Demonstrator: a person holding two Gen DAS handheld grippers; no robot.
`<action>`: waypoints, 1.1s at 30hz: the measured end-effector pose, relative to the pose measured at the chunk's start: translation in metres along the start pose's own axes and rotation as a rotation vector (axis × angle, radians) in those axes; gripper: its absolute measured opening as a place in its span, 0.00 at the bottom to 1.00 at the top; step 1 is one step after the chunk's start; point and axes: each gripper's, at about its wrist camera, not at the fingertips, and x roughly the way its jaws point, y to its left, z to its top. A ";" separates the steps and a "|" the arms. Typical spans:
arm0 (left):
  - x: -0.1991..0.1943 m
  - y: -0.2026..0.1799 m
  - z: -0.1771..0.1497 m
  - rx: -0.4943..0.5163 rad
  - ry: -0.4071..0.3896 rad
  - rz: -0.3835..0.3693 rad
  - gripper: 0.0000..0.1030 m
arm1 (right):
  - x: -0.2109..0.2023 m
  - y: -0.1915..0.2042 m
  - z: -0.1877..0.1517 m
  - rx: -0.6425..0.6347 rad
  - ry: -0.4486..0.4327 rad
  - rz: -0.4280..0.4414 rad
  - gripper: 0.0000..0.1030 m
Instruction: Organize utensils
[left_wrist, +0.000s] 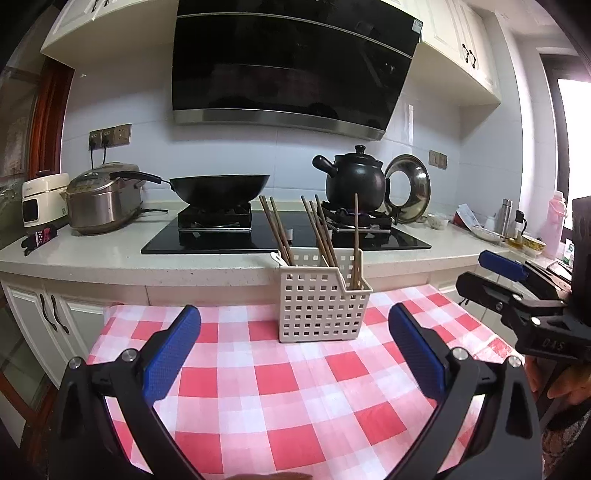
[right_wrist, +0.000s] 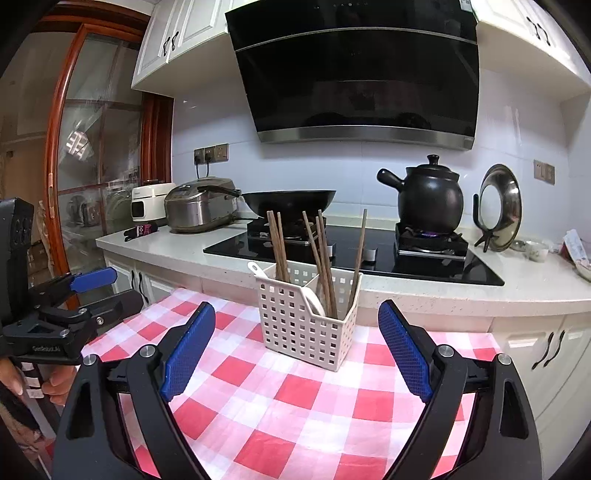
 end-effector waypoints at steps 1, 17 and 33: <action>0.000 0.000 -0.001 0.001 0.002 0.005 0.96 | 0.000 0.001 0.000 -0.004 0.000 -0.001 0.82; 0.001 0.001 -0.004 -0.006 -0.005 0.025 0.96 | 0.004 0.009 -0.004 -0.010 0.005 0.004 0.82; 0.002 0.001 -0.004 0.002 0.000 0.018 0.96 | 0.002 0.007 -0.005 -0.004 0.005 0.010 0.82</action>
